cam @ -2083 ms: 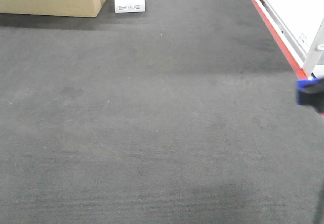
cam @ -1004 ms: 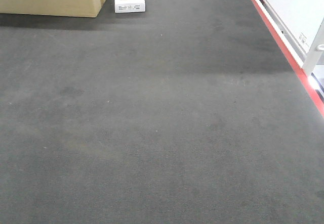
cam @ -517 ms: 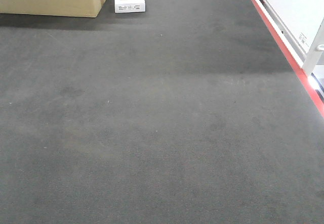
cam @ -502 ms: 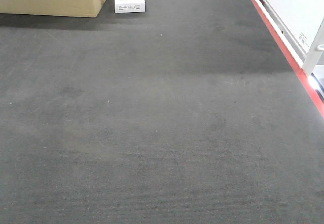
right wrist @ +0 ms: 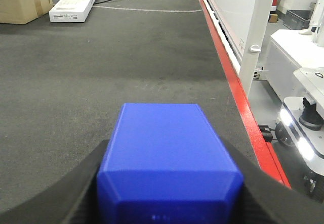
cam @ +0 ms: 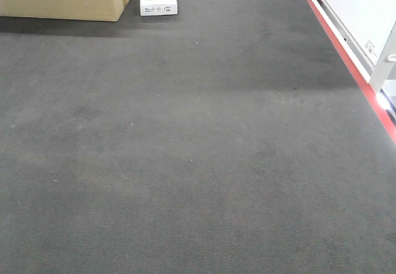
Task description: Pour parts from conveyor to right shelf
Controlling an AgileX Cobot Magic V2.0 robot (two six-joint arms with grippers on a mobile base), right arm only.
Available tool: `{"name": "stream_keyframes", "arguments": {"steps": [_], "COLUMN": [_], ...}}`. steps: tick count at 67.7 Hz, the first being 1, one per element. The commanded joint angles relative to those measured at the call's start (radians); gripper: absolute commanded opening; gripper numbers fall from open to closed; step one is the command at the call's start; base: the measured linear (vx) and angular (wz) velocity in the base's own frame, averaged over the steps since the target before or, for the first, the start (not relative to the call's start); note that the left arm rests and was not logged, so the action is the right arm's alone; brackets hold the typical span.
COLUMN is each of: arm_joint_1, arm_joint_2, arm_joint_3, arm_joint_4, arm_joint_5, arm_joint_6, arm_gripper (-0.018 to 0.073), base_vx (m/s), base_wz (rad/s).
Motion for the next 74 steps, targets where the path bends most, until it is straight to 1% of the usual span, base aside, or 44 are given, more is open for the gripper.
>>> {"name": "stream_keyframes", "arguments": {"steps": [1,28,45,57,74], "arm_joint_1": [-0.004,-0.004,-0.004,-0.004,-0.004], "arm_joint_2": [0.018,0.018,0.018,0.018,0.018], "arm_joint_3": [-0.025,-0.025,-0.025,-0.025,-0.025], "arm_joint_4": [-0.012,-0.012,-0.012,-0.012,-0.012], "arm_joint_5": [-0.074,-0.074,-0.074,-0.074,-0.074], "arm_joint_6": [0.000,0.000,0.000,0.000,0.000], "arm_gripper": [-0.0006,-0.0006,-0.0006,-0.0006,-0.0006], "base_vx": [0.00,-0.01,-0.13,-0.21,-0.26], "base_wz": [0.00,-0.01,-0.13,-0.39,-0.68]}}
